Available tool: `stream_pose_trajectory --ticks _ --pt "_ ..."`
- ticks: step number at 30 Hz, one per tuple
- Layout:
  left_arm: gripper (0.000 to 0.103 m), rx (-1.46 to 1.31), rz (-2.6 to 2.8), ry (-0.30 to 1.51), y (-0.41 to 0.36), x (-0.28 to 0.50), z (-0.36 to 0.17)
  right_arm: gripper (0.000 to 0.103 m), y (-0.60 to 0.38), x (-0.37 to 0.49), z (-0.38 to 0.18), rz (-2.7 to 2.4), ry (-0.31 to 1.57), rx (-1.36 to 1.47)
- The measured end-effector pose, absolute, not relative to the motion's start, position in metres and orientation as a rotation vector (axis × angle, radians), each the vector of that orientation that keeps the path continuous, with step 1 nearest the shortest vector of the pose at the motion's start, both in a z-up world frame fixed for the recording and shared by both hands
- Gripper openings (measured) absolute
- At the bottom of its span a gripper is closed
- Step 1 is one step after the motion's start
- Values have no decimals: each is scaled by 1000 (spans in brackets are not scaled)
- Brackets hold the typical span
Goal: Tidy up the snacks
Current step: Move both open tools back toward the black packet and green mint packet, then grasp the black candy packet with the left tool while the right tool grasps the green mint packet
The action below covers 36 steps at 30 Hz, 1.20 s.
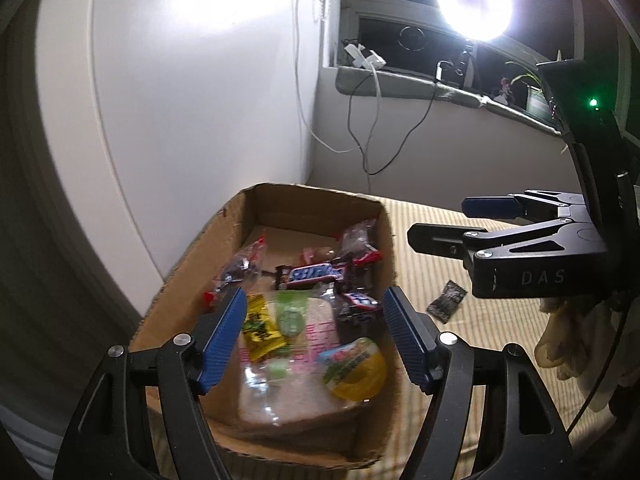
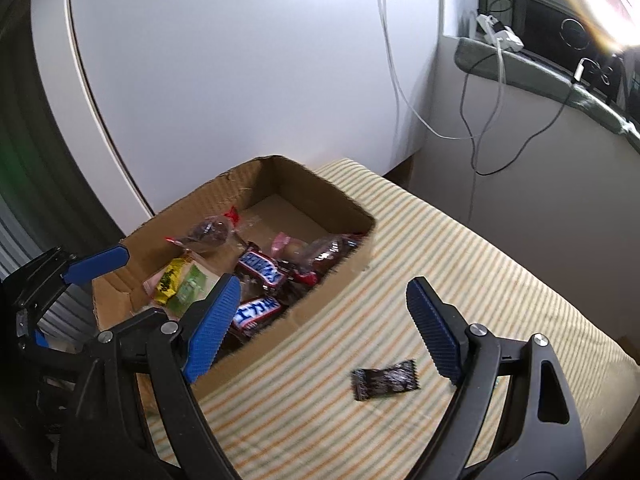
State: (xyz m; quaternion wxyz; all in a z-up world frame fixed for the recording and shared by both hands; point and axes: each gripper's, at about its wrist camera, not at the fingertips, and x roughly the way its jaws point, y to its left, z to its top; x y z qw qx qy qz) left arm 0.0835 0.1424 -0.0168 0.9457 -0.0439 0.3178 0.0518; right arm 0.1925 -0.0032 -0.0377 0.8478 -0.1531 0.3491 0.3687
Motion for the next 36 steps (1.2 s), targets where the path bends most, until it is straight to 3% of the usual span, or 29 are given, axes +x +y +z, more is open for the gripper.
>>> stream_pose_trajectory --ticks 13,18,21,23,25,30,33,36 --pt "69 -55 -24 660 92 96 -15 87 -87 217 -32 746 685 -268" --pt "52 -38 -104 693 63 110 -21 87 -110 232 -43 730 734 -300" --pt "49 -30 -140 722 49 122 -28 87 -115 239 -56 741 771 -362" --pt "47 -35 -161 741 43 129 -33 82 -116 242 -66 752 789 -418" --pt "43 -35 -172 761 37 134 -40 70 -117 243 -74 768 802 -469" --pt "42 -9 -190 814 26 152 -56 63 -115 246 -94 813 830 -582" --pt "42 11 -191 842 22 162 -65 53 -109 248 -106 812 831 -662" --pt "38 31 -185 867 18 170 -73 51 -102 253 -115 803 830 -708"
